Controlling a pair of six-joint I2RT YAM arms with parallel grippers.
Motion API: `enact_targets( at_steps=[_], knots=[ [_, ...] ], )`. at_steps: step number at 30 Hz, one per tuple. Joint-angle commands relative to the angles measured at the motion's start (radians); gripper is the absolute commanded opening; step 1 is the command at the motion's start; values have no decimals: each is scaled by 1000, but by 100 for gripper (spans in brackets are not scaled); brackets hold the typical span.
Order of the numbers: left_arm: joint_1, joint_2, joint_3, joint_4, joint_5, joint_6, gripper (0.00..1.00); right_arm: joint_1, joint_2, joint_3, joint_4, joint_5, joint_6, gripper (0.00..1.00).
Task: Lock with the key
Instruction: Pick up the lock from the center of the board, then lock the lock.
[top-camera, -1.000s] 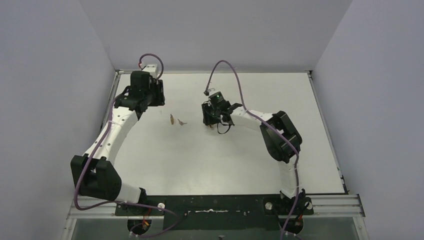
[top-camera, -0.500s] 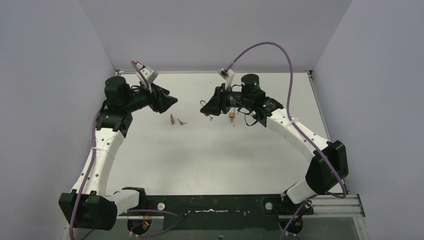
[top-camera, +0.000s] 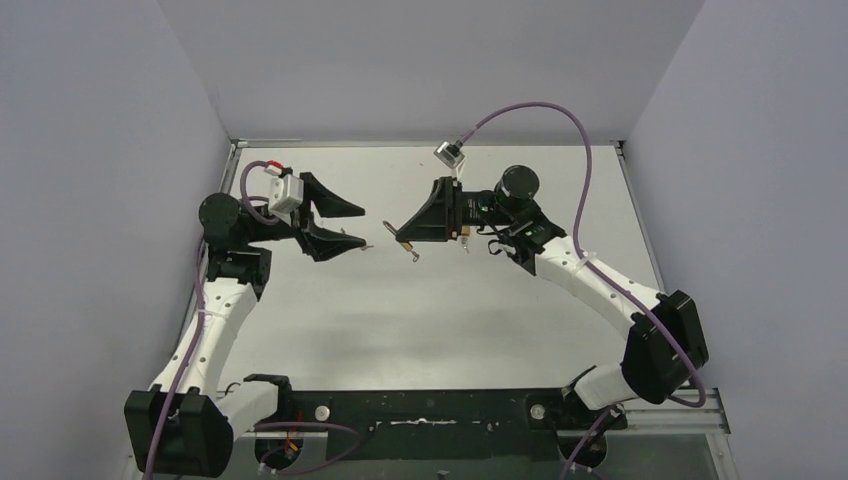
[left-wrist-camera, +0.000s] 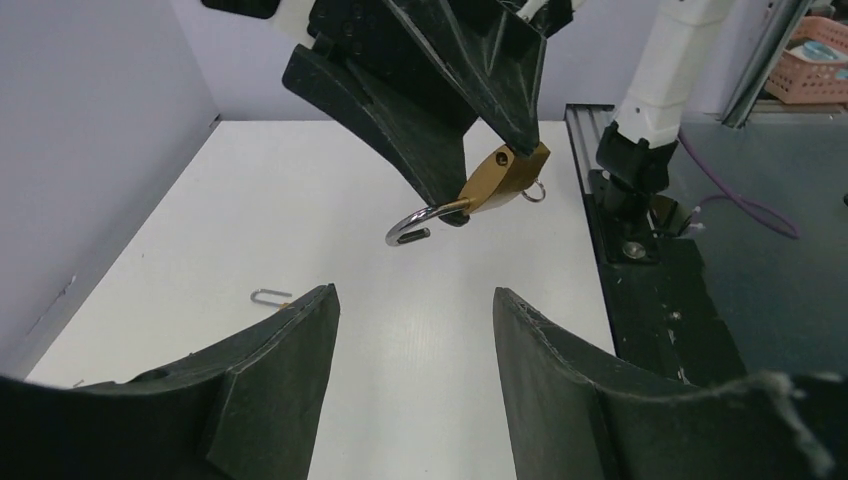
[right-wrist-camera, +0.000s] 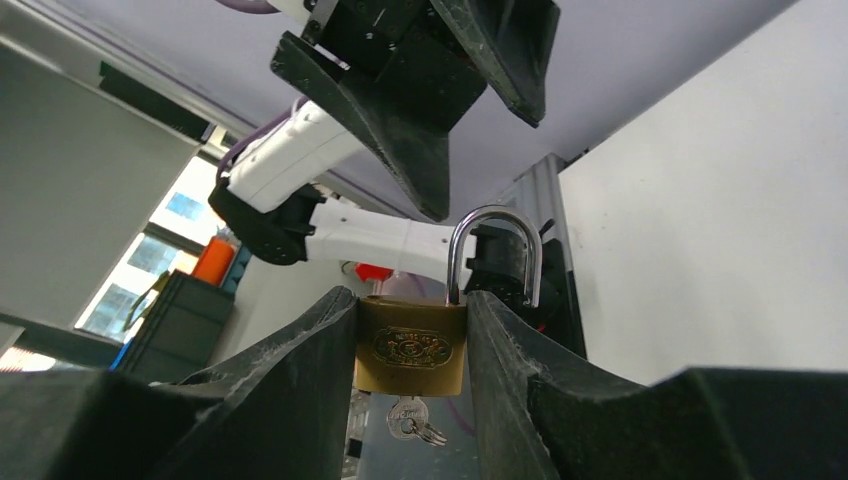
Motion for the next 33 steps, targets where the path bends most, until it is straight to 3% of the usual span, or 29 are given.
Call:
enact_targets(
  at_steps=[1, 7, 16, 22, 30, 33],
  knots=[
    [-16, -18, 10, 230, 123, -118, 56, 31, -58, 36, 176, -64, 154, 22],
    [-61, -22, 8, 227, 111, -98, 57, 85, -44, 54, 192, -71, 179, 22],
    [-66, -3, 9, 293, 103, -131, 50, 122, -14, 74, 177, -85, 164, 23],
    [-87, 17, 17, 304, 140, -164, 38, 123, 16, 77, 211, -89, 184, 23],
    [-95, 21, 22, 301, 160, -180, 34, 122, 38, 73, 262, -93, 218, 23],
    [-98, 20, 26, 293, 171, -179, 25, 119, 40, 70, 269, -90, 223, 23]
  ],
)
